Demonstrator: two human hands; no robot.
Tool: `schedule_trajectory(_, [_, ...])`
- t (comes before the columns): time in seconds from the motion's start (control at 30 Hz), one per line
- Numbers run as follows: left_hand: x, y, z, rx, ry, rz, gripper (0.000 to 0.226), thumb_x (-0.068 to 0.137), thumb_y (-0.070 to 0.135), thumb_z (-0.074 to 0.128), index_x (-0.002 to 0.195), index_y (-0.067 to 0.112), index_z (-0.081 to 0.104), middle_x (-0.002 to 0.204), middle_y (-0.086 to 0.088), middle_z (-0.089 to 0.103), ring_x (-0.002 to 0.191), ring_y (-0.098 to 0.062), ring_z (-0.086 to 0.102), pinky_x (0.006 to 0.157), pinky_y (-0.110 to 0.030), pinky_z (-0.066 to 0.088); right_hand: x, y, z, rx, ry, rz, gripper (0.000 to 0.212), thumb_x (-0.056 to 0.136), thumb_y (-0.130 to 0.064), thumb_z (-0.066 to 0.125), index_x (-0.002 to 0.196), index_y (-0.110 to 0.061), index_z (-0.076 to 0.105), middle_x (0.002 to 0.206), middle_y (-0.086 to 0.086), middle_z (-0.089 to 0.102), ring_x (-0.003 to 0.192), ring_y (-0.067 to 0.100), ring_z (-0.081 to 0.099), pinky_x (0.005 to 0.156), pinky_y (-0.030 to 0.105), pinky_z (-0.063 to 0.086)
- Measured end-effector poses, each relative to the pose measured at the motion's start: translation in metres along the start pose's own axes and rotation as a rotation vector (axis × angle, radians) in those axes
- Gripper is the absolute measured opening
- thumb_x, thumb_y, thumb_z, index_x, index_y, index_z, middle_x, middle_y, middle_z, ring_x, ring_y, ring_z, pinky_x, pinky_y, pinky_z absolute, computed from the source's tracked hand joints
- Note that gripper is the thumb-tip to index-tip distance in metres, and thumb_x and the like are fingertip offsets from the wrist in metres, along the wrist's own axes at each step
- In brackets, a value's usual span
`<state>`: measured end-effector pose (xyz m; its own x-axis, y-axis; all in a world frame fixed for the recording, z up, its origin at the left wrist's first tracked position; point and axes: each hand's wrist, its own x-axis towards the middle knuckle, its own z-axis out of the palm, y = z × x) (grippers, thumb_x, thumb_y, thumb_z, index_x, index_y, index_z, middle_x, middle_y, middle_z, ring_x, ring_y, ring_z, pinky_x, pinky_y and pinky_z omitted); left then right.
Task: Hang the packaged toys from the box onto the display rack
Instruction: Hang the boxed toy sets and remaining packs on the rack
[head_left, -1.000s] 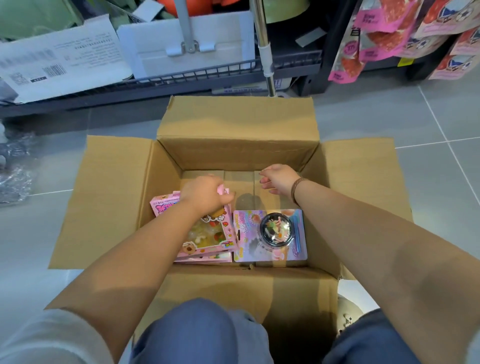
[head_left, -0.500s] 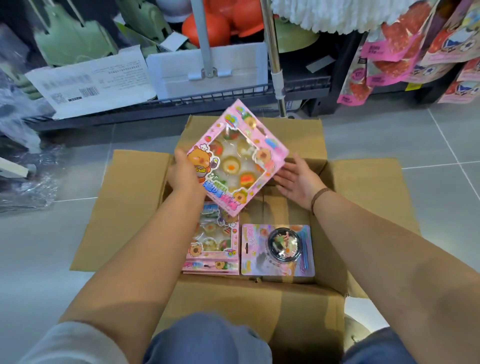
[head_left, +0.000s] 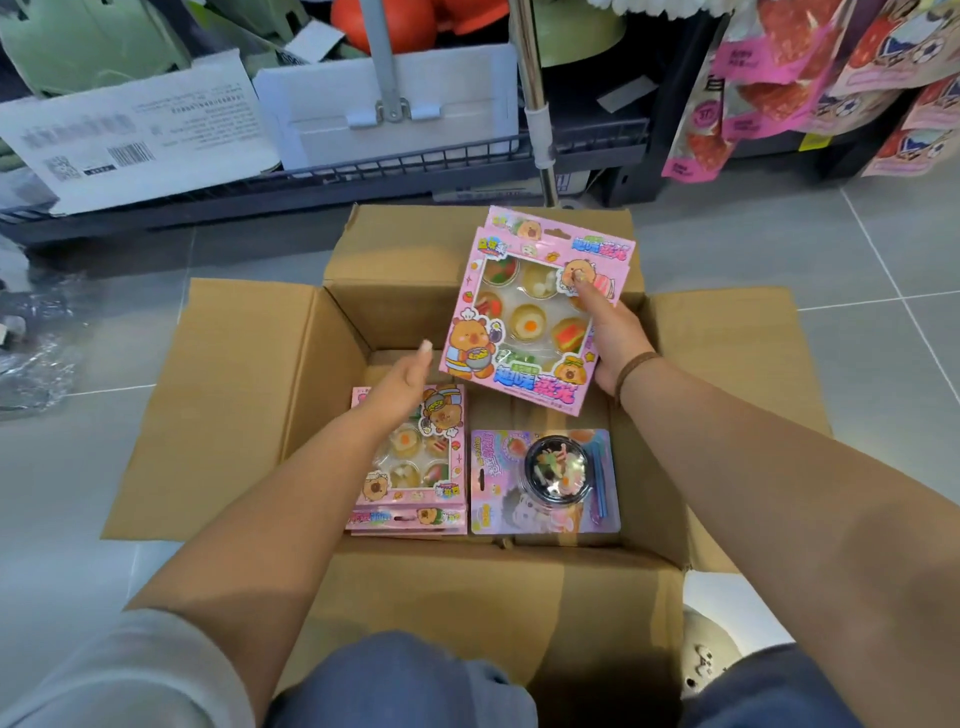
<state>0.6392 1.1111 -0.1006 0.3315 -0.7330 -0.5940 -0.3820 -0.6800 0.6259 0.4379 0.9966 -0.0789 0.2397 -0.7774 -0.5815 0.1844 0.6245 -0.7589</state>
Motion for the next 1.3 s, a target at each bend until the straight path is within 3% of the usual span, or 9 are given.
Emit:
schedule_trajectory(0.2, [0.026, -0.033, 0.014, 0.628, -0.171, 0.003, 0.065, 0.096, 0.056, 0.025, 0.151, 0.019, 0.018, 0.160, -0.008, 0.011, 0.148, -0.024, -0.001, 0.117, -0.052, 0.010, -0.001, 0.002, -0.009, -0.073, 0.045, -0.091, 0.009, 0.088, -0.030, 0.064, 0.096, -0.025, 0.064, 0.102, 0.005, 0.072, 0.090, 0.025, 0.070, 0.081, 0.040, 0.058])
schedule_trajectory(0.33, [0.033, -0.033, 0.028, 0.797, -0.156, 0.034, 0.060, 0.093, 0.055, 0.036, 0.145, 0.027, 0.026, 0.153, -0.011, 0.023, 0.143, -0.029, 0.017, 0.115, -0.056, 0.010, -0.001, 0.003, -0.012, -0.115, 0.070, -0.111, 0.008, 0.087, -0.028, 0.066, 0.093, -0.025, 0.066, 0.101, 0.005, 0.072, 0.094, 0.026, 0.070, 0.086, 0.044, 0.056])
schedule_trajectory(0.5, [0.031, -0.021, 0.035, 1.078, -0.134, 0.054, 0.070, 0.084, 0.071, 0.037, 0.140, 0.029, 0.037, 0.146, -0.013, 0.028, 0.140, -0.029, 0.020, 0.113, -0.059, -0.001, -0.001, 0.003, -0.012, -0.117, 0.092, -0.113, 0.009, 0.085, -0.028, 0.068, 0.092, -0.023, 0.067, 0.098, 0.004, 0.073, 0.092, 0.025, 0.071, 0.086, 0.044, 0.056])
schedule_trajectory(0.6, [0.031, -0.019, 0.034, 0.937, -0.081, 0.098, 0.066, 0.082, 0.070, 0.044, 0.131, 0.026, 0.049, 0.132, -0.010, 0.043, 0.130, -0.028, 0.034, 0.111, -0.048, 0.025, -0.001, 0.004, -0.009, -0.128, 0.097, -0.123, 0.008, 0.084, -0.028, 0.069, 0.091, -0.024, 0.067, 0.100, 0.005, 0.073, 0.094, 0.025, 0.070, 0.087, 0.043, 0.056])
schedule_trajectory(0.67, [0.027, -0.017, 0.031, 0.884, -0.088, 0.168, 0.062, 0.081, 0.066, 0.052, 0.123, 0.021, 0.051, 0.120, -0.007, 0.055, 0.115, -0.025, 0.050, 0.090, -0.037, 0.044, -0.003, 0.003, -0.007, -0.125, 0.095, -0.120, 0.008, 0.085, -0.027, 0.068, 0.092, -0.024, 0.067, 0.100, 0.004, 0.073, 0.094, 0.025, 0.070, 0.085, 0.042, 0.057])
schedule_trajectory(0.83, [0.005, -0.005, 0.012, 0.760, -0.110, 0.228, 0.038, 0.078, 0.060, 0.062, 0.079, 0.023, 0.050, 0.074, 0.005, 0.061, 0.074, -0.018, 0.060, 0.053, -0.025, 0.036, -0.006, 0.000, -0.007, -0.131, 0.075, -0.117, 0.011, 0.086, -0.026, 0.067, 0.096, -0.022, 0.066, 0.098, 0.003, 0.072, 0.091, 0.023, 0.070, 0.084, 0.041, 0.057])
schedule_trajectory(0.97, [-0.007, 0.017, -0.023, 0.322, 0.116, 0.247, 0.039, 0.077, 0.046, 0.071, 0.062, 0.018, 0.048, 0.062, 0.001, 0.054, 0.059, -0.016, 0.049, 0.054, -0.029, 0.034, -0.008, -0.008, -0.007, -0.171, 0.072, -0.108, 0.015, 0.084, -0.028, 0.069, 0.097, -0.021, 0.065, 0.097, 0.002, 0.072, 0.094, 0.025, 0.070, 0.087, 0.043, 0.056])
schedule_trajectory(1.13, [-0.012, 0.040, -0.068, -0.462, 0.326, 0.107, 0.034, 0.078, 0.048, 0.068, 0.079, 0.015, 0.059, 0.080, -0.008, 0.070, 0.068, -0.019, 0.064, 0.075, -0.034, 0.055, -0.009, -0.012, -0.007, -0.211, 0.062, -0.110, 0.013, 0.082, -0.031, 0.071, 0.093, -0.026, 0.066, 0.108, 0.005, 0.072, 0.100, 0.026, 0.068, 0.092, 0.045, 0.054])
schedule_trajectory(1.3, [0.003, 0.043, -0.075, -1.112, 0.272, -0.163, 0.086, 0.052, 0.078, 0.064, 0.111, 0.015, 0.063, 0.110, -0.016, 0.070, 0.090, -0.033, 0.070, 0.078, -0.056, 0.055, -0.011, -0.010, -0.005, -0.175, 0.046, -0.092, 0.014, 0.083, -0.031, 0.071, 0.094, -0.024, 0.066, 0.100, 0.006, 0.073, 0.087, 0.024, 0.071, 0.082, 0.041, 0.057])
